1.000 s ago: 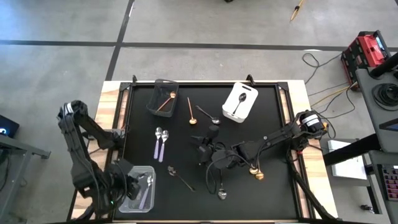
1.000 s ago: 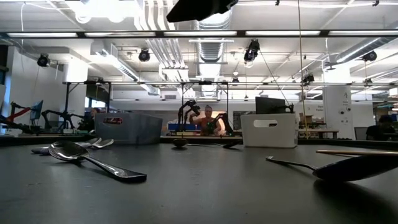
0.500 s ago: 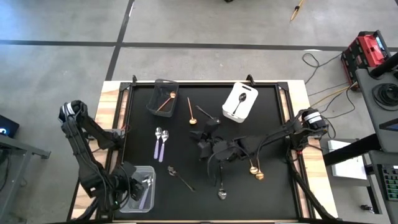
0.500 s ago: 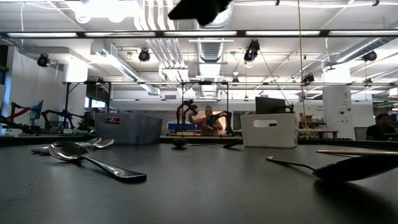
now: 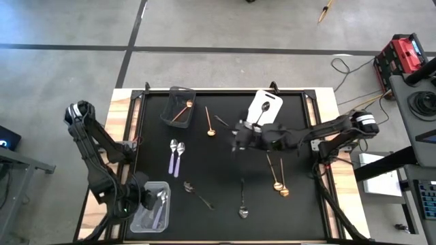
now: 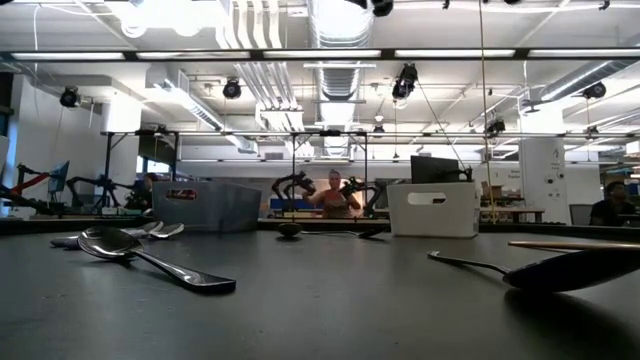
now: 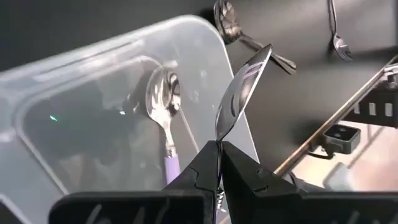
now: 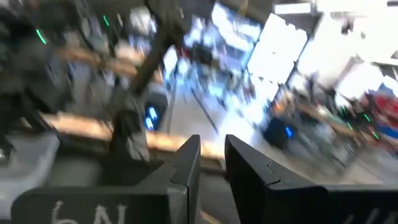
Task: Sort silverware by color (type)
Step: Put the purple spoon into the transparent bin
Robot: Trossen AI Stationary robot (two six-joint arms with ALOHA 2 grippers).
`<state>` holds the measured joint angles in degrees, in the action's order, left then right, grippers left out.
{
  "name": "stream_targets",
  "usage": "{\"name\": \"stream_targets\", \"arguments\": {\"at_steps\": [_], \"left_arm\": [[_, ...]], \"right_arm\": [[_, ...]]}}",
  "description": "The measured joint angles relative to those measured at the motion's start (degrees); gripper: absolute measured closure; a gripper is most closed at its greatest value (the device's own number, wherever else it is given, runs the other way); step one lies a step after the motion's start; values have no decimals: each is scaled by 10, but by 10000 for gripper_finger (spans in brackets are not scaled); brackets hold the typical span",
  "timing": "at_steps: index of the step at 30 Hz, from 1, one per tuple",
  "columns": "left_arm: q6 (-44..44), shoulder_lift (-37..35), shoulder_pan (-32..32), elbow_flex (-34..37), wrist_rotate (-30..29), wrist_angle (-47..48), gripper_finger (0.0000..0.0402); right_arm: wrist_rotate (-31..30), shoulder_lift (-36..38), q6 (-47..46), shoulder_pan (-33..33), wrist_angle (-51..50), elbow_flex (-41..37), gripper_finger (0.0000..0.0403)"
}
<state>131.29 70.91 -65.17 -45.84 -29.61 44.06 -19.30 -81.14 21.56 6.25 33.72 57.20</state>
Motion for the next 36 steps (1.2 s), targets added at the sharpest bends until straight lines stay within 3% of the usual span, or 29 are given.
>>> {"name": "stream_targets", "arguments": {"at_steps": [4,11,36], "left_arm": [[23,5,-3,8,36,-21,402],[33,5,-2,6,77,-15,402],[33,54,35,17,77,23,402]], "right_arm": [[38,34,-1,-13,89,-64,339],[38,70,2,-18,104,-94,339],[38,68,11,-19,99,-93,342]]}}
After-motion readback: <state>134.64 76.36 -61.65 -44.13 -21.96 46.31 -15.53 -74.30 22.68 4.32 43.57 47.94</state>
